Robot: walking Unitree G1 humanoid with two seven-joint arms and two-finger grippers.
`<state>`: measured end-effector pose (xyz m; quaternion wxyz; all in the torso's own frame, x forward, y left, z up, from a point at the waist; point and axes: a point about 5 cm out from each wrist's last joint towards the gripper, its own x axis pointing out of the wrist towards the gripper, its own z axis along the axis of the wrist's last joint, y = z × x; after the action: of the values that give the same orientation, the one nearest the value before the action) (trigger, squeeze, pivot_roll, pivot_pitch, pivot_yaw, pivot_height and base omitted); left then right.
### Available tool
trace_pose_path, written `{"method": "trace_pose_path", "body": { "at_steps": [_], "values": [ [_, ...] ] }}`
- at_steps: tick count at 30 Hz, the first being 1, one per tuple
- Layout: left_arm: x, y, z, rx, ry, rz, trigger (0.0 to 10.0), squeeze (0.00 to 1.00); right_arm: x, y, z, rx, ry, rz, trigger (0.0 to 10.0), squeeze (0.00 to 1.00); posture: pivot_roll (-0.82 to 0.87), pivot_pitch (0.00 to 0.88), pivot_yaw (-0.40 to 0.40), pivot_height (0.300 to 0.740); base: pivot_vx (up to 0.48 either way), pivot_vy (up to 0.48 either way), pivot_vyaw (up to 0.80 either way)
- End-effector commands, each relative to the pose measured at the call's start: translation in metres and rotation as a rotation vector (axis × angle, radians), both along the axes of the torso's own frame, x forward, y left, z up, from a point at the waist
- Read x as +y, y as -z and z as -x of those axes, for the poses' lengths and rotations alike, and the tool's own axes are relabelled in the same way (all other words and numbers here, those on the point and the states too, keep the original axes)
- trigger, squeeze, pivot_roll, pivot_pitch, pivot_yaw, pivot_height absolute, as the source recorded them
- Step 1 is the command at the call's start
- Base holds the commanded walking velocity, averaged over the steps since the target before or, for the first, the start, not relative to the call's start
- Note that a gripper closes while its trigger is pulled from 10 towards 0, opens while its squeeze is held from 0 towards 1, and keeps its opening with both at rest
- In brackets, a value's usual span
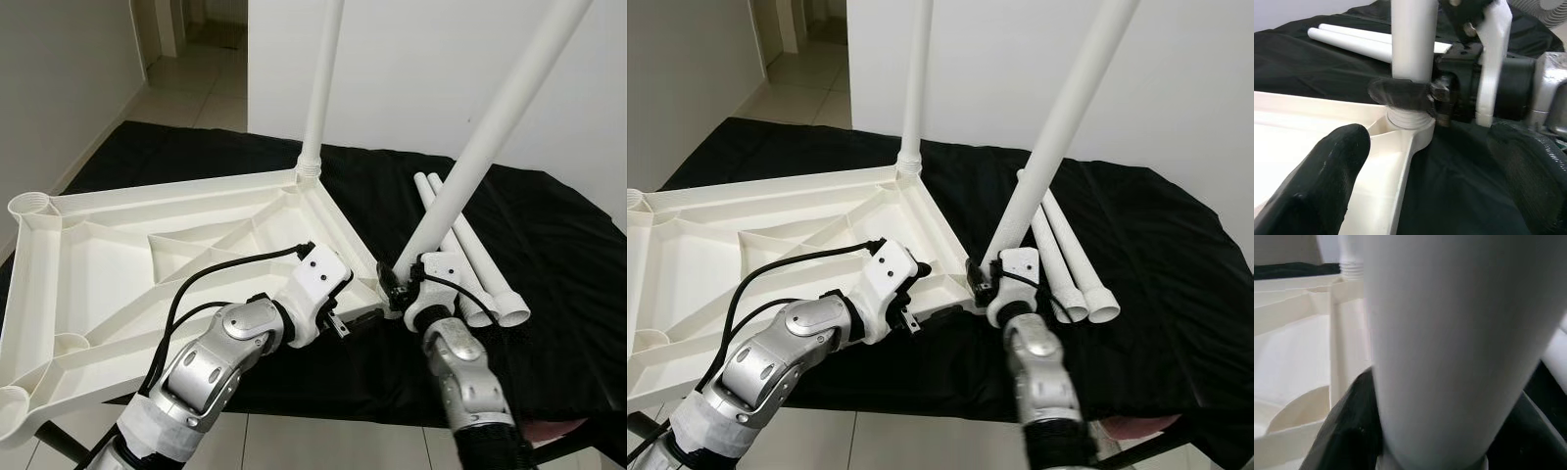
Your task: Building children table
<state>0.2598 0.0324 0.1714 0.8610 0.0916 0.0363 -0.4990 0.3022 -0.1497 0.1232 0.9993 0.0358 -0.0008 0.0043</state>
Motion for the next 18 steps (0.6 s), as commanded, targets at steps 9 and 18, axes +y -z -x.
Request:
{"method": "trace_pose_path", "body": {
  "at_steps": [9,18],
  "values": [
    [-0.001,-0.002,0.001,-0.008,0.061,-0.007,10.0,0.00,0.019,0.006,0.021,0.081,0.123,-0.047,10.0,0.00,-0.03,0.000,-0.095,0.740,0.000,0.000,0.00],
    [0.001,-0.004,-0.001,-0.018,0.063,-0.014,10.0,0.00,0.016,0.010,0.026,0.125,0.162,-0.067,10.0,0.00,-0.03,0.000,-0.086,0.740,0.000,0.000,0.00]
  ]
}}
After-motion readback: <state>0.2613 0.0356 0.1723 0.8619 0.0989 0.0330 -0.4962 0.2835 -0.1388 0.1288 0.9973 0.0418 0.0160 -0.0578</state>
